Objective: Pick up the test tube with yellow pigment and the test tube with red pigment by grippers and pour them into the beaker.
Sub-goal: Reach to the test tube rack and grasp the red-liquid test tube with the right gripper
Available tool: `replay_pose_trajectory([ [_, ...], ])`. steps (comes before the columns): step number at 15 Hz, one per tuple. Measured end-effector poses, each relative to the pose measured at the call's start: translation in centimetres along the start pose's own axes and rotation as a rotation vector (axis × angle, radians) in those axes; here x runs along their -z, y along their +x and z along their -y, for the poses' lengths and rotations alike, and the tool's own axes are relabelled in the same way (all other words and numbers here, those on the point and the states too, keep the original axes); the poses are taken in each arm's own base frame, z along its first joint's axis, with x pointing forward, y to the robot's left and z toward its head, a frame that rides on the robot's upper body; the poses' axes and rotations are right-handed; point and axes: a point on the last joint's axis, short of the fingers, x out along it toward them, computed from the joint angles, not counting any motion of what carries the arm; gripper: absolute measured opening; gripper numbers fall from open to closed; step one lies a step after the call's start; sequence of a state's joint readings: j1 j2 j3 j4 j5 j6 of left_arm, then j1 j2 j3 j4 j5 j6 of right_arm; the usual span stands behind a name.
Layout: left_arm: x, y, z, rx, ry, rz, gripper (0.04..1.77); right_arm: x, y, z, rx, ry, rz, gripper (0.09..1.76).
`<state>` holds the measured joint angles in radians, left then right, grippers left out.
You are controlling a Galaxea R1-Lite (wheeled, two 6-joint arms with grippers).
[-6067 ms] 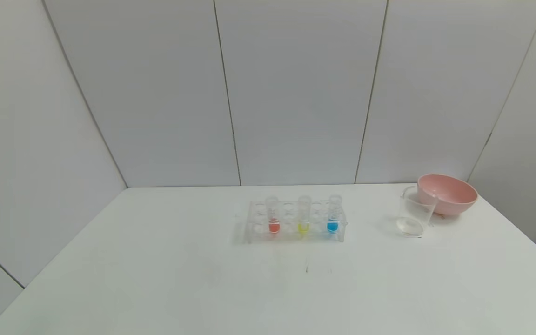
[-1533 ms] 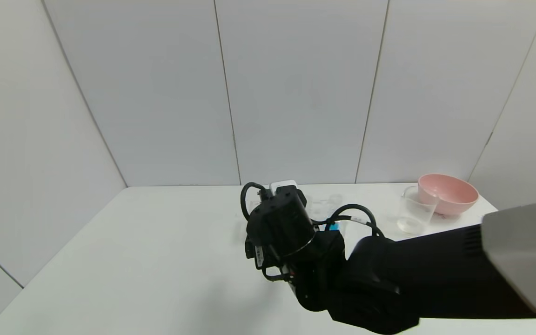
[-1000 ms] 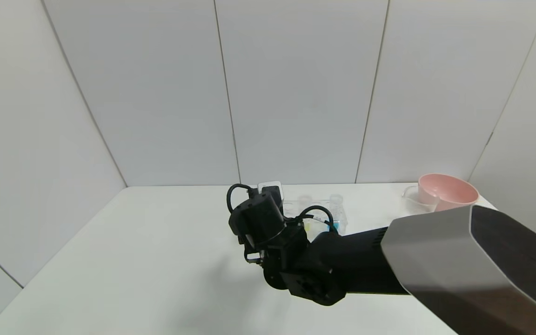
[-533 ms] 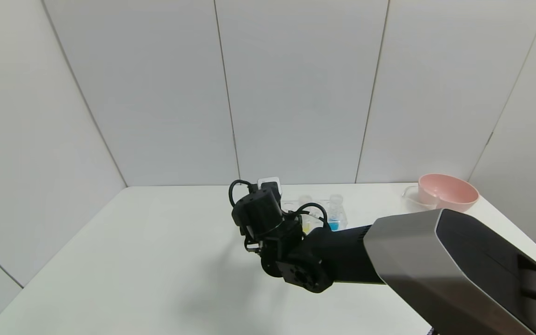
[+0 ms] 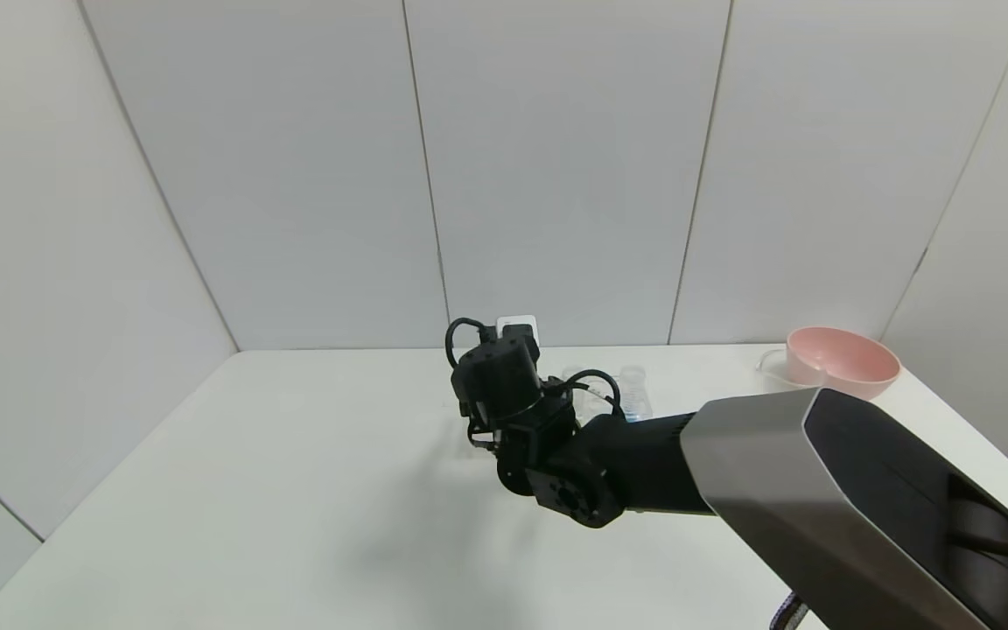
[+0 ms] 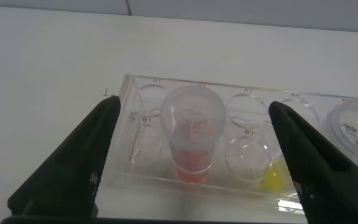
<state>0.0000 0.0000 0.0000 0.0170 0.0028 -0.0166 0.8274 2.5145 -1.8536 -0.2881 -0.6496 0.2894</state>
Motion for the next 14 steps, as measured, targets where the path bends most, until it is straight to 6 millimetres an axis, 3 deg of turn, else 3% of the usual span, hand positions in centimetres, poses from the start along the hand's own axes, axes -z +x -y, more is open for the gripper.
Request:
replay_pose_trajectory([
  [14,0.0,0.0,0.0,0.000,0.000,0.000,1.72,1.0,0.6,-0.1,0.004,-0.046,-0.008,1.71],
])
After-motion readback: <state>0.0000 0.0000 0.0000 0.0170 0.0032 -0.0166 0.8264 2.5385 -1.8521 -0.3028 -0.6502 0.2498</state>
